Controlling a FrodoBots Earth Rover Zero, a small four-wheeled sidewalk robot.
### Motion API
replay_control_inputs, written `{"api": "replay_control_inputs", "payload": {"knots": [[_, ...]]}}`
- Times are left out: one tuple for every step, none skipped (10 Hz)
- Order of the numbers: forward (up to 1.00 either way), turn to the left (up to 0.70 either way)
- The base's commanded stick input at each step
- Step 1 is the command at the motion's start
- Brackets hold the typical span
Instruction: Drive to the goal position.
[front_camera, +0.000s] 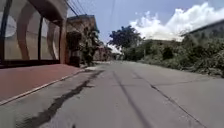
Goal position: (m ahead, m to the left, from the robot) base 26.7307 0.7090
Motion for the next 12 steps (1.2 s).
{"api": "replay_control_inputs", "payload": {"knots": [[1.0, -0.01], [1.0, -0.01], [1.0, -0.01], [1.0, -0.01], [1.0, -0.01], [1.0, -0.01], [1.0, -0.01], [1.0, -0.01], [1.0, -0.01], [1.0, -0.01], [1.0, -0.01], [1.0, -0.01]]}}
